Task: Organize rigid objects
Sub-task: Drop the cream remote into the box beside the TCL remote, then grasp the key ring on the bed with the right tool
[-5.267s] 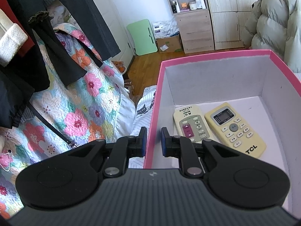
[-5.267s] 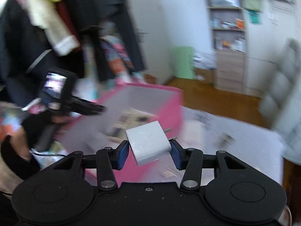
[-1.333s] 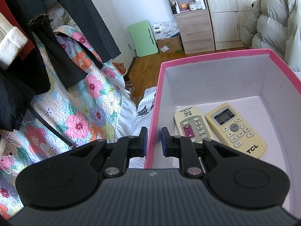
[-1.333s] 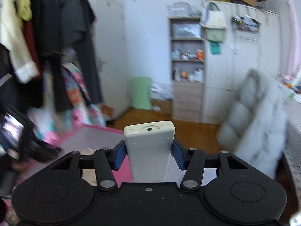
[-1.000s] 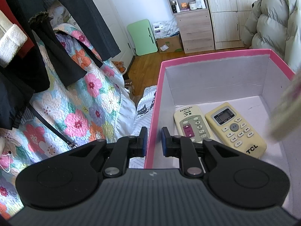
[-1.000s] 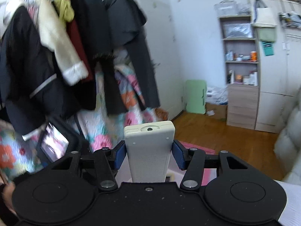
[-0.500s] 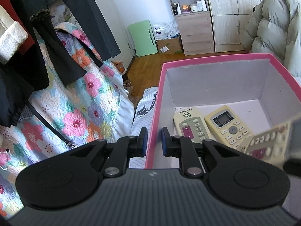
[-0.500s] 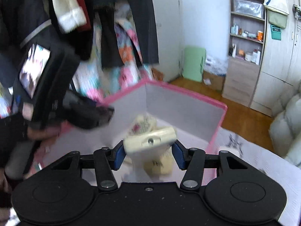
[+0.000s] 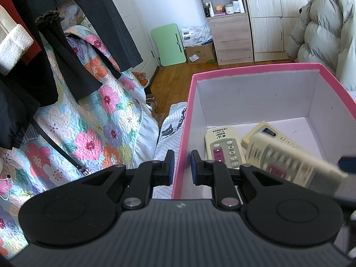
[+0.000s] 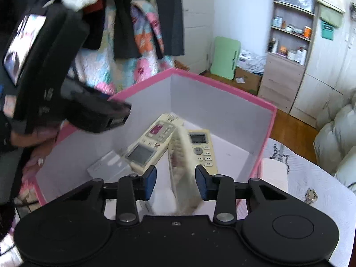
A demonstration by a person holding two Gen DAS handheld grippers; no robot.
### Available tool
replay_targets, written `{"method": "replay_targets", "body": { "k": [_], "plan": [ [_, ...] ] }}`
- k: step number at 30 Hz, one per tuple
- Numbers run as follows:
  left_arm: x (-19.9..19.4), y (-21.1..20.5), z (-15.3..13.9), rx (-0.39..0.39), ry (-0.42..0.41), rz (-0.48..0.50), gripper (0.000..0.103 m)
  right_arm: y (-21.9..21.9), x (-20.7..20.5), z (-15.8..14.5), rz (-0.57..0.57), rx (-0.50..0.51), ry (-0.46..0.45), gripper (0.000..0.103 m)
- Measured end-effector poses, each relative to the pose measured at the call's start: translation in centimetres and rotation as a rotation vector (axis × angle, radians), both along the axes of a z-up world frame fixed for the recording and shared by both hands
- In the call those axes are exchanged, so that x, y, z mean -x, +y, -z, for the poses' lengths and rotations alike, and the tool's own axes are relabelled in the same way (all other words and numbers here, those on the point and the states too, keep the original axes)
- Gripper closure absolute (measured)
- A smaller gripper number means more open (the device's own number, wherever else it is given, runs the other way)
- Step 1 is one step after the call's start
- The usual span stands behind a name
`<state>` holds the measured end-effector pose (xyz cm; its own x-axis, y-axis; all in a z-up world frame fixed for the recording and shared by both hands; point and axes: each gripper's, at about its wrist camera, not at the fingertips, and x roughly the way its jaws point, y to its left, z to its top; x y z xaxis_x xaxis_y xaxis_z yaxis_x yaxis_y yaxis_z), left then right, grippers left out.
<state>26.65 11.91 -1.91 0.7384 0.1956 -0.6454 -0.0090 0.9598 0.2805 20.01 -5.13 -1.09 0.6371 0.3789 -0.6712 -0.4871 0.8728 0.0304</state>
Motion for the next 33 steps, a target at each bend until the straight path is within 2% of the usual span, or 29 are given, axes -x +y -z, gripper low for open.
{"method": "replay_targets", "body": {
  "k": [6, 9, 12, 15, 22, 26, 31, 33],
  "plan": [
    [0.1, -0.1, 0.0, -0.002, 0.001, -0.001, 0.087, -3.3, 2.3, -2.0, 0.072, -0.054, -0.096, 0.057],
    [0.1, -0.1, 0.0, -0.003, 0.001, 0.000, 0.087, -6.3, 3.5, -2.7, 0.128, -0.119, -0.107, 0.048],
    [0.1, -0.1, 0.0, -0.002, 0.001, 0.000, 0.087, -9.2, 4.3, -2.5, 0.197, -0.134, -0.114, 0.046],
    [0.1, -0.1, 0.0, -0.002, 0.001, -0.001, 0.087, -11.8, 4.8, -1.3, 0.275, -0.097, -0.112, 0.046],
    [0.1, -0.1, 0.0, -0.003, 0.004, -0.001, 0.087, -15.0, 4.8, 2.5, 0.292, -0.086, -0.024, 0.046],
    [0.0, 0.0, -0.3, -0.006, 0.007, -0.002, 0.087, -14.8, 3.9, 4.2, 0.271, -0.072, 0.006, 0.046],
    [0.0, 0.0, -0.4, -0.007, 0.010, -0.003, 0.087, -13.6, 2.5, 6.3, 0.210, -0.122, 0.071, 0.046],
    [0.0, 0.1, -0.4, -0.006, 0.010, -0.003, 0.087, -13.0, 1.8, 7.2, 0.221, -0.135, 0.093, 0.046]
  ]
}}
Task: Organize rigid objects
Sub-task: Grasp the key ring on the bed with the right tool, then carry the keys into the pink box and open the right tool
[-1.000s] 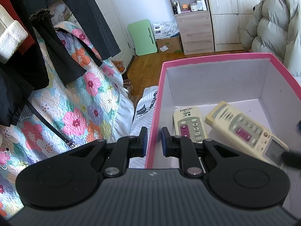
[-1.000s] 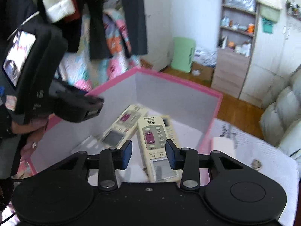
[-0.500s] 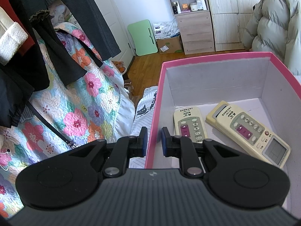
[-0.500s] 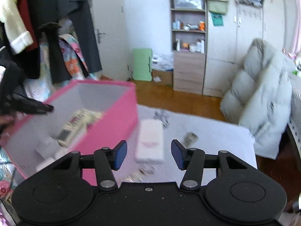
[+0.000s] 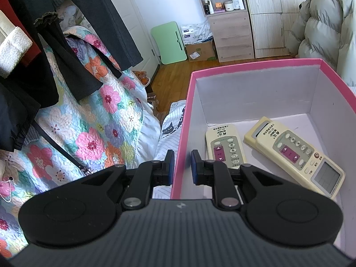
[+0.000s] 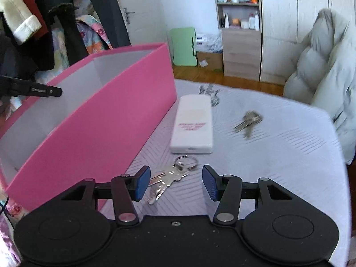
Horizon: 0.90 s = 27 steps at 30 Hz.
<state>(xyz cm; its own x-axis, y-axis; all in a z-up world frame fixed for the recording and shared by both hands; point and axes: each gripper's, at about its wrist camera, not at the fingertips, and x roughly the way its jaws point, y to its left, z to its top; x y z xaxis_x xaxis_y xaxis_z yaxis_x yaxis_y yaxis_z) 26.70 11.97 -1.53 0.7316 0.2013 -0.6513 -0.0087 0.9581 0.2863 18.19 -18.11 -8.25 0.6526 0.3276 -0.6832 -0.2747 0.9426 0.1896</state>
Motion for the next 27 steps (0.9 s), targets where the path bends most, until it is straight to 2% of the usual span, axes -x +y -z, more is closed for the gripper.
{"method": "replay_targets", "body": {
  "k": [3, 6, 8, 17, 22, 27],
  "plan": [
    [0.0, 0.0, 0.0, 0.001, 0.000, 0.000, 0.087, 1.1, -1.0, 1.2, 0.052, 0.013, 0.019, 0.046],
    [0.0, 0.0, 0.0, -0.001, 0.001, 0.000, 0.087, 3.1, -0.6, 1.6, 0.062, 0.131, -0.057, 0.059],
    [0.0, -0.1, 0.0, 0.000, 0.000, 0.000, 0.087, 3.9, 0.1, 1.6, 0.059, 0.162, -0.101, 0.073],
    [0.0, -0.1, 0.0, -0.001, -0.003, 0.000, 0.087, 1.7, 1.7, -0.8, 0.097, 0.026, -0.123, 0.073],
    [-0.1, -0.1, 0.0, -0.001, -0.003, 0.000, 0.087, 1.5, 2.3, -2.8, 0.095, 0.029, -0.172, 0.073],
    [-0.1, -0.1, 0.0, -0.002, -0.003, 0.000, 0.087, 1.9, 3.5, -6.4, 0.082, 0.033, -0.267, 0.073]
  ]
}}
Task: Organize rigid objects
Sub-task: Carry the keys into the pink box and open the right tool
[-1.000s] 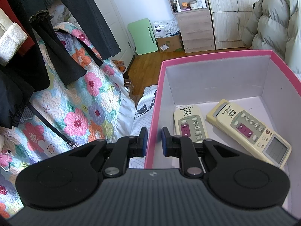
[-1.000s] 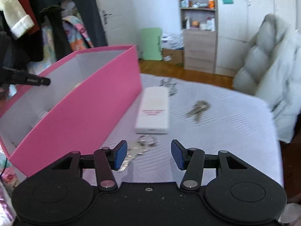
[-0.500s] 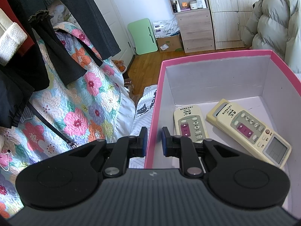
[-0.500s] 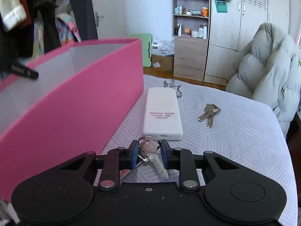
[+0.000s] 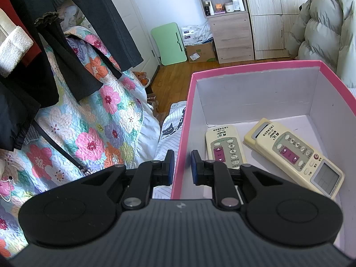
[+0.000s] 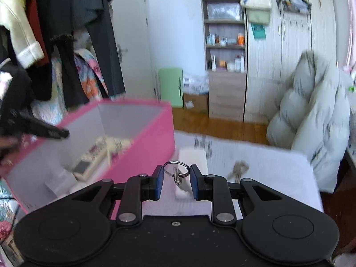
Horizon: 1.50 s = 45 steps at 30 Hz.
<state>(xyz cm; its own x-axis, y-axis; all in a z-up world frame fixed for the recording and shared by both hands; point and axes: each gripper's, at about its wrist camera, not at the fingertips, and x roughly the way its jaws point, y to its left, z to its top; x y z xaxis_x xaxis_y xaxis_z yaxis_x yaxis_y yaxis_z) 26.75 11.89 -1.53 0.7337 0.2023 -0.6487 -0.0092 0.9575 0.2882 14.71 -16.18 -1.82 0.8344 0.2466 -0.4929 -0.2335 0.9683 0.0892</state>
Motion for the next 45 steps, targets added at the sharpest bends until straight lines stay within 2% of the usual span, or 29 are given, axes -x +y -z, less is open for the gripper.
{"method": "replay_targets", "body": {
  "k": [4, 10, 18, 22, 27, 30, 39, 45],
  "plan": [
    [0.0, 0.0, 0.0, 0.003, 0.000, 0.000, 0.087, 0.5, 0.3, -3.1, -0.069, -0.038, -0.062, 0.073],
    [-0.1, 0.1, 0.0, 0.005, -0.002, 0.000, 0.087, 2.4, -0.9, -6.1, -0.214, -0.089, -0.090, 0.073],
    [-0.1, 0.1, 0.0, 0.000, 0.002, -0.001, 0.087, 6.1, -4.7, -4.7, -0.341, -0.067, -0.013, 0.073],
    [-0.1, 0.2, 0.0, 0.001, 0.002, 0.001, 0.087, 8.4, -7.6, -2.8, -0.375, 0.008, 0.051, 0.073],
    [-0.2, 0.3, 0.0, 0.002, 0.001, 0.002, 0.087, 10.5, -10.2, -0.7, -0.356, 0.138, 0.118, 0.073],
    [-0.2, 0.4, 0.1, 0.004, 0.001, 0.004, 0.087, 11.2, -10.8, -0.3, -0.357, 0.181, 0.105, 0.072],
    [-0.4, 0.5, 0.3, -0.001, 0.002, 0.003, 0.087, 7.8, -8.5, -1.7, -0.359, 0.033, 0.027, 0.063],
    [-0.3, 0.3, 0.3, -0.004, 0.000, 0.004, 0.087, 3.0, -5.1, -3.1, -0.276, -0.036, -0.014, 0.058]
  ]
}}
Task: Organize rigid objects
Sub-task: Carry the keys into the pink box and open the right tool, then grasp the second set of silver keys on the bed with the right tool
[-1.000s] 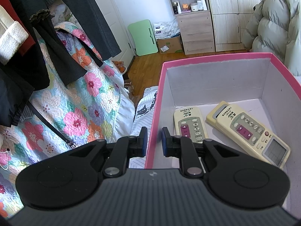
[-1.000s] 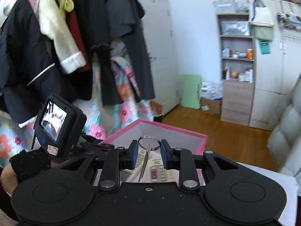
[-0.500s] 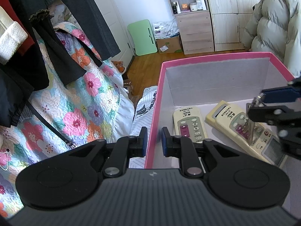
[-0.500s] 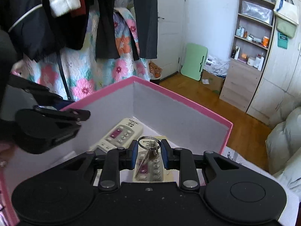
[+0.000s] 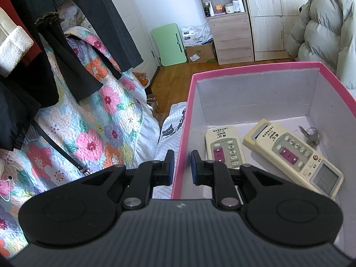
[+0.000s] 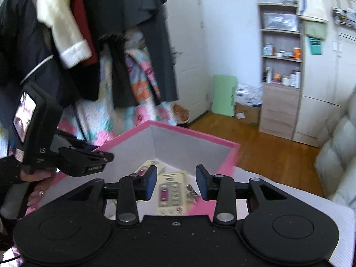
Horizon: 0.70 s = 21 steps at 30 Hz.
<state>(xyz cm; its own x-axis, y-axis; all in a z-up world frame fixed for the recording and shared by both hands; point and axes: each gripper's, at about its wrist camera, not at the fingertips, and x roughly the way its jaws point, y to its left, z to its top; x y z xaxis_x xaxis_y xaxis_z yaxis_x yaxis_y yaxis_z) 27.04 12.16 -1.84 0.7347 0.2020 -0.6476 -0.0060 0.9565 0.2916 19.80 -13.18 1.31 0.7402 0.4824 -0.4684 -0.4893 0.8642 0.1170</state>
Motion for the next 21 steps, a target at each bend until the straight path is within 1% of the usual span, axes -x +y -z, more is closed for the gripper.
{"method": "replay_targets", "body": {
  "k": [2, 5, 11, 14, 17, 21],
  "plan": [
    [0.0, 0.0, 0.0, 0.001, 0.000, 0.000, 0.087, -1.8, 0.9, -0.3, 0.047, 0.002, -0.006, 0.055],
    [0.0, 0.0, 0.0, -0.001, 0.000, 0.000, 0.087, -4.3, 1.5, -0.3, 0.124, 0.029, 0.007, 0.054],
    [0.0, 0.0, 0.0, 0.001, 0.000, 0.001, 0.087, -9.5, 1.0, 1.1, 0.285, 0.073, 0.109, 0.054],
    [0.1, 0.0, -0.1, 0.003, -0.013, 0.012, 0.087, -11.4, 0.5, 2.0, 0.341, 0.068, 0.148, 0.054],
    [0.5, 0.1, -0.5, 0.004, -0.044, 0.031, 0.087, -12.4, -0.4, 3.0, 0.343, 0.046, 0.187, 0.054],
    [0.2, 0.3, -0.4, 0.000, -0.035, 0.022, 0.088, -12.5, -2.5, 5.0, 0.310, 0.015, 0.258, 0.051]
  ]
}}
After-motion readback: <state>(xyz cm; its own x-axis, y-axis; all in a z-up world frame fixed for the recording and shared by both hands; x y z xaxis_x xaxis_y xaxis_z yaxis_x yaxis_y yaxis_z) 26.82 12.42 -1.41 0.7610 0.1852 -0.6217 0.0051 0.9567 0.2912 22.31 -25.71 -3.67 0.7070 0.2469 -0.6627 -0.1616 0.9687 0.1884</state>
